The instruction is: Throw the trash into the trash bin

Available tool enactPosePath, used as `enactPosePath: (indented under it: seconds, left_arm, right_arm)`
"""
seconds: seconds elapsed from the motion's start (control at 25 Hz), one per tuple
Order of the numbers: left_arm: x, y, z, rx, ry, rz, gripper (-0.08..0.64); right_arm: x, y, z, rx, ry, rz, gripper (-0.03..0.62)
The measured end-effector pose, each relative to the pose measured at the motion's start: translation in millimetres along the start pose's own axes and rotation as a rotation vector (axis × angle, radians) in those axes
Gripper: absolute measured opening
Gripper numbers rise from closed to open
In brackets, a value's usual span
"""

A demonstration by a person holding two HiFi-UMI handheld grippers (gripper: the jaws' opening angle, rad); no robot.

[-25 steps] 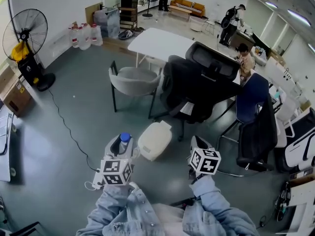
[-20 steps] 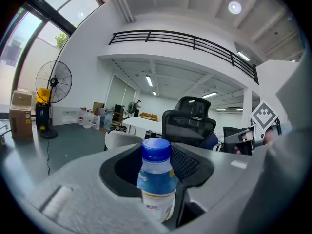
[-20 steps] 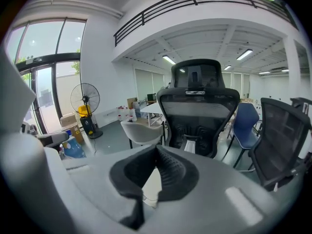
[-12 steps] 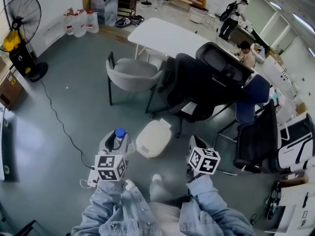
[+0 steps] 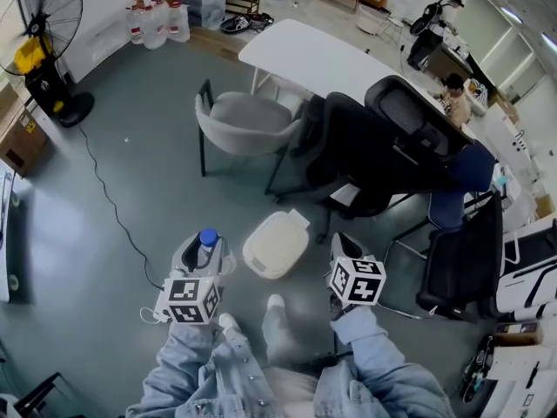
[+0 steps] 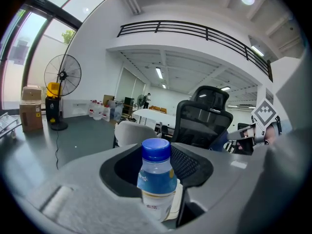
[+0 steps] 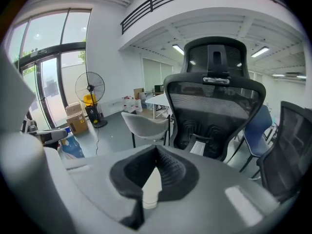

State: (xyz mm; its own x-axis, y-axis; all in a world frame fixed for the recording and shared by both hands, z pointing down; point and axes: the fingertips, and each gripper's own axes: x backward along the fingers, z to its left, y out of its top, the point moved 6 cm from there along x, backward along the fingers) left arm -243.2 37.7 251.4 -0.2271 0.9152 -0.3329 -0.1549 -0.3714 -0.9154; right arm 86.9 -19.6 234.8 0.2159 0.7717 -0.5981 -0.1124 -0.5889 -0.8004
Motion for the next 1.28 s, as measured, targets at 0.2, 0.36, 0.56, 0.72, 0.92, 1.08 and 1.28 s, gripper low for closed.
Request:
enactPosePath:
  seconds: [0.2, 0.36, 0.56, 0.72, 0.92, 1.08, 1.28]
  left_arm:
    - [-16.7, -10.4, 2.2, -0.065, 0.012, -0.014, 0.187]
    - [-36.6, -32.2, 7.4, -0.1, 0.014, 0.024, 0.187]
    - [-68.7, -72.9, 14.8, -0.101, 0.021, 0.065, 0.187]
    - [-96.9, -112.1, 17.8, -0.085, 0.028, 0.112, 0.187]
    - [-120.7, -163.9, 24.2, -0.072, 0.06, 0.143, 0.187]
    - [-128.5, -199.3, 29.6, -0.091, 0.09, 0.156, 0.187]
    - [-126.4, -230.6, 43.9, -0.085, 0.137, 0.159, 0.187]
  right_arm:
    - [-42.6, 14.1, -14.0, 0.126, 0.036, -0.004, 0.003]
    - [-74.6, 0.3, -25.0, 0.143, 0.065, 0.007, 0.003]
    - [-110.2, -46.7, -36.7, 0.114, 0.075, 0.063, 0.003]
    - [-135.8, -90.5, -41.3, 0.09, 0.087, 0.129, 0.003]
    - [-164.2, -141.3, -39.9, 0.08, 0.107, 0.177, 0.003]
    - [-184.0, -180.1, -33.8, 0.092, 0.132, 0.214, 0.003]
    - [-201.5, -226.1, -15.3, 0.108, 0.177, 0.28, 0.003]
